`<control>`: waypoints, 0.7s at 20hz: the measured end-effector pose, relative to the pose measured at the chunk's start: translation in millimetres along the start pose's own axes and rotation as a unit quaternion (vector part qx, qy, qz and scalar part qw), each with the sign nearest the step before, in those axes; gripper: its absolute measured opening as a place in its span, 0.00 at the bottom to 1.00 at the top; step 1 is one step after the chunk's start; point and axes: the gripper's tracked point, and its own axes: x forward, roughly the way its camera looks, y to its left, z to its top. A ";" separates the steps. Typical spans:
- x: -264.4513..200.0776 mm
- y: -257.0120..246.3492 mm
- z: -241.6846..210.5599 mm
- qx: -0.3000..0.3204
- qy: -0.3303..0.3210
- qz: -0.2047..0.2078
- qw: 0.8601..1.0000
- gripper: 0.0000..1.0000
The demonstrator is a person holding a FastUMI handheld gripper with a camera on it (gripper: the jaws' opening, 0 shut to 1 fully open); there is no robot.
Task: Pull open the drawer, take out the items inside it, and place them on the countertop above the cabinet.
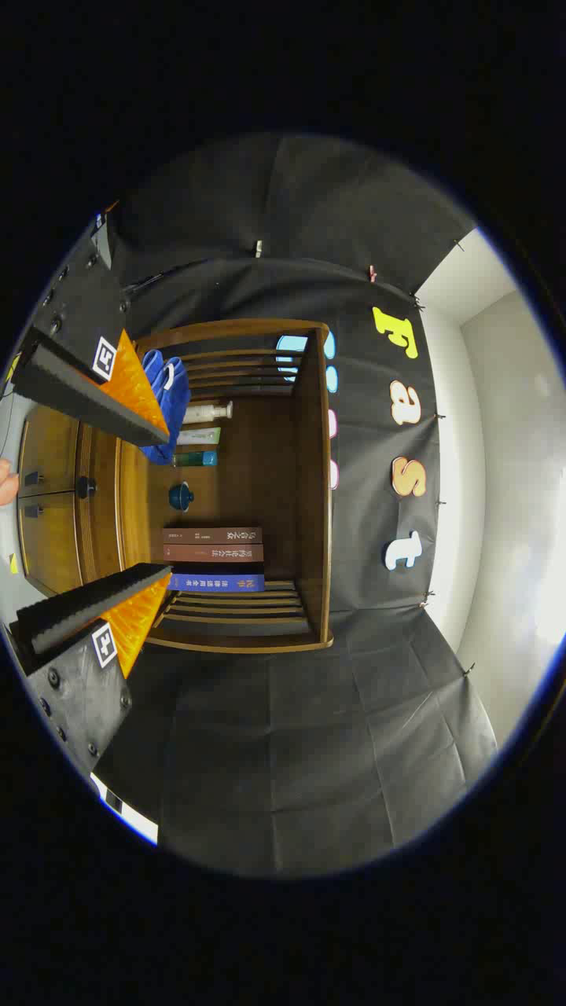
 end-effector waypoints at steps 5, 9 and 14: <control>0.5 -0.3 -11.0 0.000 0.010 0.006 1.000 0.97; -0.8 6.8 -16.0 -0.002 0.006 0.023 1.000 0.98; 1.2 12.2 -21.2 -0.008 0.005 0.035 0.999 0.98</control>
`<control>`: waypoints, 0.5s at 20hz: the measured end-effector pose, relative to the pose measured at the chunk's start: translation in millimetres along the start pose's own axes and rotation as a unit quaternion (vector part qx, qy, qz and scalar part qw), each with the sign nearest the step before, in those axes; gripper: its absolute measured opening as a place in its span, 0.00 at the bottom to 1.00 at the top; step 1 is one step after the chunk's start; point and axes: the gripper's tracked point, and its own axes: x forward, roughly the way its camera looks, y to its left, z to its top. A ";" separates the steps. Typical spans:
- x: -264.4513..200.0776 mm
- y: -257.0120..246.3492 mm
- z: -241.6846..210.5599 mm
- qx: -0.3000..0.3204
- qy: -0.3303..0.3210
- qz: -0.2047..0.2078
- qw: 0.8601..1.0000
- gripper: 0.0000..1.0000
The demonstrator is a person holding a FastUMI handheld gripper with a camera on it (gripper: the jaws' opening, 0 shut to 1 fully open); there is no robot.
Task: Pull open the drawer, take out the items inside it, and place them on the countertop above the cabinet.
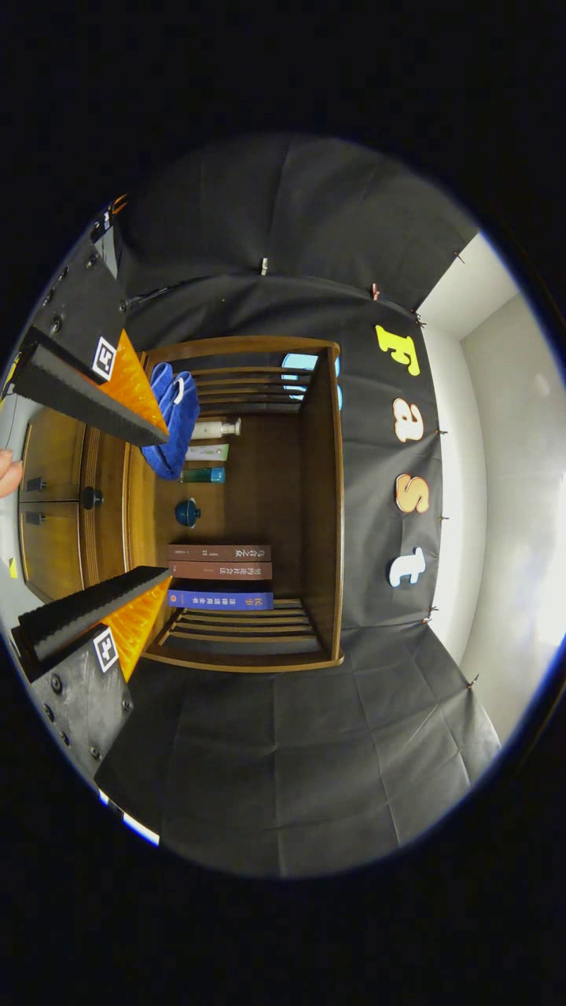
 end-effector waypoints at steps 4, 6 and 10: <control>1.5 -2.3 -6.7 0.000 0.005 -0.007 1.000 0.98; 7.5 -2.8 -16.8 -0.003 0.011 -0.013 1.000 0.98; 29.7 4.9 -37.9 0.000 0.003 -0.015 1.000 0.98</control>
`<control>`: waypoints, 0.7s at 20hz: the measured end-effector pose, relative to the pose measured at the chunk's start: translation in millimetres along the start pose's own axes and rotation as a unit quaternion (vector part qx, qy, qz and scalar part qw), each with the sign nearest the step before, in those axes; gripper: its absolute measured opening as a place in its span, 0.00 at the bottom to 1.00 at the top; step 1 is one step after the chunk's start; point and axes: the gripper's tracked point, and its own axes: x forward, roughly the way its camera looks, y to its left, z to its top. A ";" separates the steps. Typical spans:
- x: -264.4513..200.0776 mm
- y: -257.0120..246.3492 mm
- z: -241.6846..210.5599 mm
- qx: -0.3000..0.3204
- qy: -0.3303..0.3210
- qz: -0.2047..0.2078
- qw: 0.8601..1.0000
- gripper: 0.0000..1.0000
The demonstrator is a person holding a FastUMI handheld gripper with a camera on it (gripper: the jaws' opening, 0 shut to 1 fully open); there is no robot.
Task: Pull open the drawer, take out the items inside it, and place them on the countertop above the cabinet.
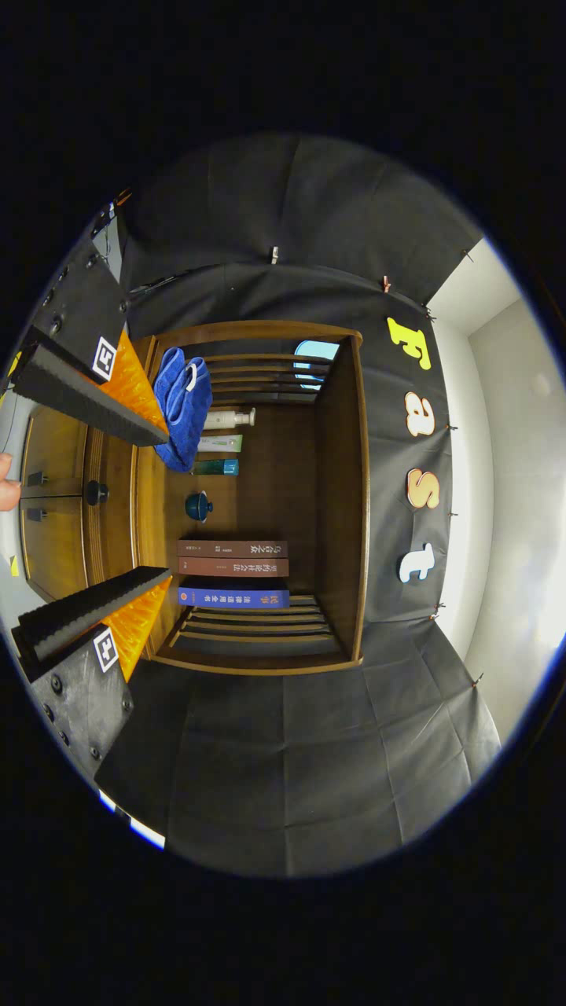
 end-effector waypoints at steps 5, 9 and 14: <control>41.6 7.7 -70.3 -0.008 0.015 -0.008 1.000 0.98; 69.3 5.7 -127.2 0.011 0.027 -0.015 0.999 0.98; 93.0 12.7 -185.6 0.008 0.049 0.004 0.999 0.98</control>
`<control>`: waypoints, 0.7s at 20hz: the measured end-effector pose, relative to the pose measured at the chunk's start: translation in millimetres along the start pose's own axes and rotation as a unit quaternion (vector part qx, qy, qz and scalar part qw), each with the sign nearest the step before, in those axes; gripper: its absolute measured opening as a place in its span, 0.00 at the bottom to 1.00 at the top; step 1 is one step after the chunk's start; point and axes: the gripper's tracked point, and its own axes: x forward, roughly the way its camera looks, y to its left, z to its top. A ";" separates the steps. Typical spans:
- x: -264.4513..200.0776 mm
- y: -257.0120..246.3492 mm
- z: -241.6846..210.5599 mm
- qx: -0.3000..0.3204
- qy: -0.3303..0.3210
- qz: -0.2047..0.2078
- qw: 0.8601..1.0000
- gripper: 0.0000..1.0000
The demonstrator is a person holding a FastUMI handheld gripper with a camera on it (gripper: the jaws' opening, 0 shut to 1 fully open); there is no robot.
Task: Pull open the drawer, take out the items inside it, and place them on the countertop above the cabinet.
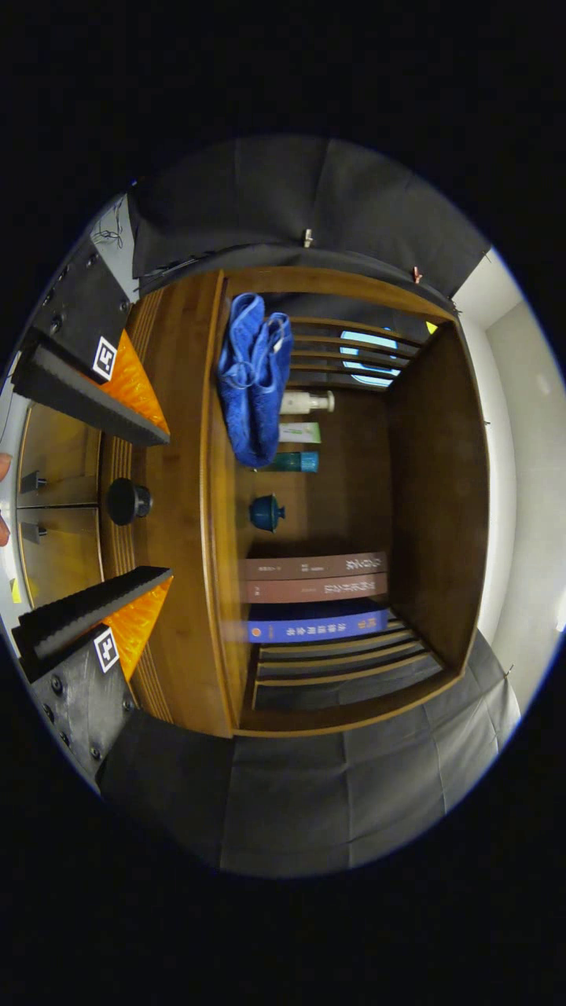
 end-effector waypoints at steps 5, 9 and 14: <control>19.3 -4.3 -35.3 -0.009 0.033 -0.011 0.999 0.86; 25.6 -12.7 -38.3 -0.007 0.038 -0.025 0.999 0.77; 33.7 -4.3 -43.3 -0.025 0.052 -0.017 0.998 0.51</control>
